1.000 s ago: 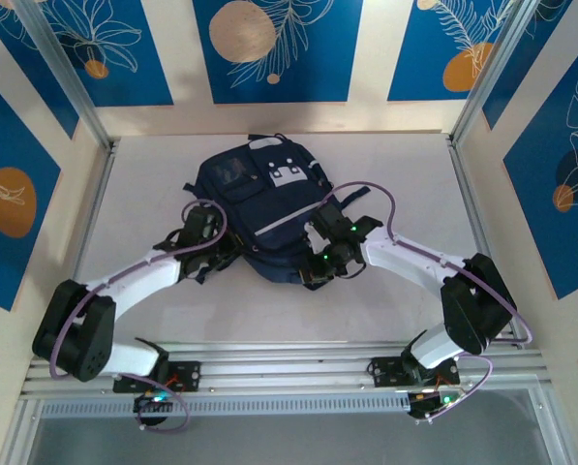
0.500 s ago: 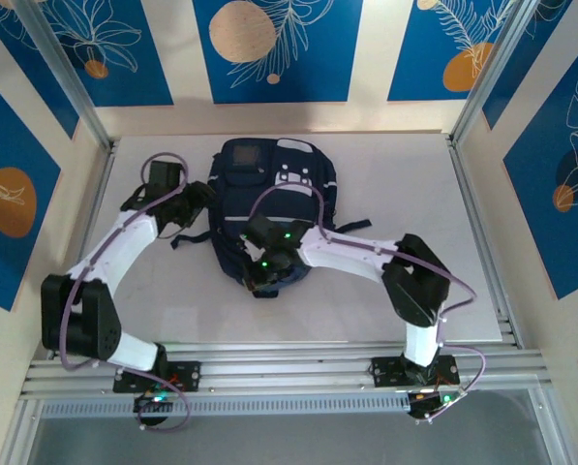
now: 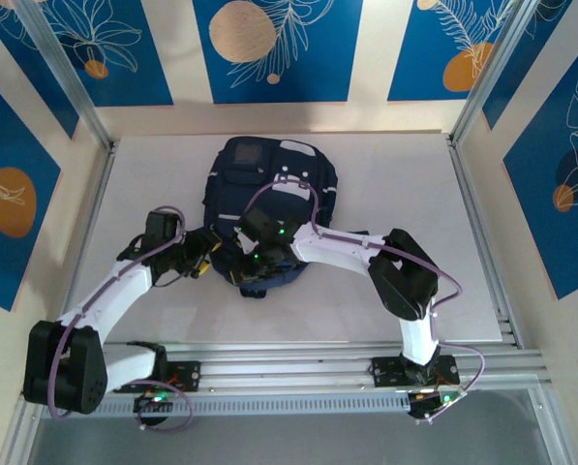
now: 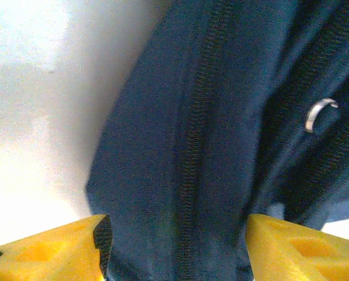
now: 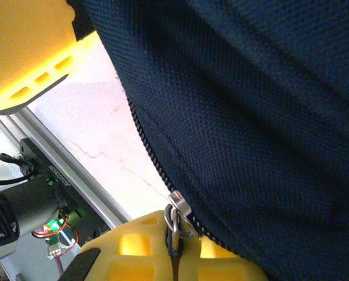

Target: Pack the student bag

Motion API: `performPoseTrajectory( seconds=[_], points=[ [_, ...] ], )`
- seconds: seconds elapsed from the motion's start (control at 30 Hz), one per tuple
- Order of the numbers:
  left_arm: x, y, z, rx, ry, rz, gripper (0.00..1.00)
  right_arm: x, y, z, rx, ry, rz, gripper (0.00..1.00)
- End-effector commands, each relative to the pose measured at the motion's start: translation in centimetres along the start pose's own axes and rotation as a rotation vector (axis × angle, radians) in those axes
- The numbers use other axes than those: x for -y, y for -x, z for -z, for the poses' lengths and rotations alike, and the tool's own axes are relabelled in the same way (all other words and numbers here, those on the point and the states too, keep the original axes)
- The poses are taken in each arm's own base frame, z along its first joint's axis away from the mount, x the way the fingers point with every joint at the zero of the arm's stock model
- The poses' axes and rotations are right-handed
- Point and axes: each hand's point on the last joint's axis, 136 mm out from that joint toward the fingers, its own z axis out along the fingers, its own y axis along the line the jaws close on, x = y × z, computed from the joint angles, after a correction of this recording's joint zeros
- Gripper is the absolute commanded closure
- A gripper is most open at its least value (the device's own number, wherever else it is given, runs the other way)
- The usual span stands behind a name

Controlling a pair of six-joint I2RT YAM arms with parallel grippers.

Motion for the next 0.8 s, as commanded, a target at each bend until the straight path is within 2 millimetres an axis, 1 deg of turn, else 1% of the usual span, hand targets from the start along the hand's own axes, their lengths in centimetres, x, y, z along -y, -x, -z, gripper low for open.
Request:
performPoseTrajectory(
  seconds=[0.0,0.07,0.17,0.23,0.3,0.37,0.4,0.57,0.77],
  points=[
    [1.7,-0.4,-0.5,-0.023,-0.059,-0.019,0.39,-0.5,0.4,-0.3,0.005,0.041,-0.011,1.0],
    [1.2,-0.6,-1.0,-0.028,-0.045,-0.018,0.41,-0.5,0.3,-0.2,0.008,0.041,-0.012,1.0],
    [0.6,-0.7,-1.6,-0.029,-0.037,-0.023,0.49,-0.3,0.2,-0.2,0.004,0.031,-0.015,1.0],
    [-0.1,-0.7,-1.9,-0.025,-0.016,-0.032,0.6,0.1,0.0,-0.2,0.0,-0.003,-0.017,1.0],
    [-0.5,-0.5,-2.2,-0.022,-0.002,-0.034,0.76,0.6,-0.4,-0.2,-0.014,-0.034,-0.018,1.0],
    [-0.5,-0.4,-2.5,-0.024,0.004,-0.036,0.87,1.1,-0.9,0.0,-0.019,-0.065,-0.019,1.0],
    [-0.5,-0.2,-2.5,-0.02,0.008,-0.037,0.91,1.4,-1.2,0.3,-0.019,-0.083,-0.022,1.0],
    [-0.1,0.9,-2.1,0.028,0.026,-0.047,0.92,3.4,-2.7,1.5,-0.019,-0.167,-0.044,1.0],
    [1.0,2.0,-1.2,0.06,0.019,-0.057,0.96,5.8,-4.3,3.2,0.0,-0.21,-0.08,1.0]
  ],
)
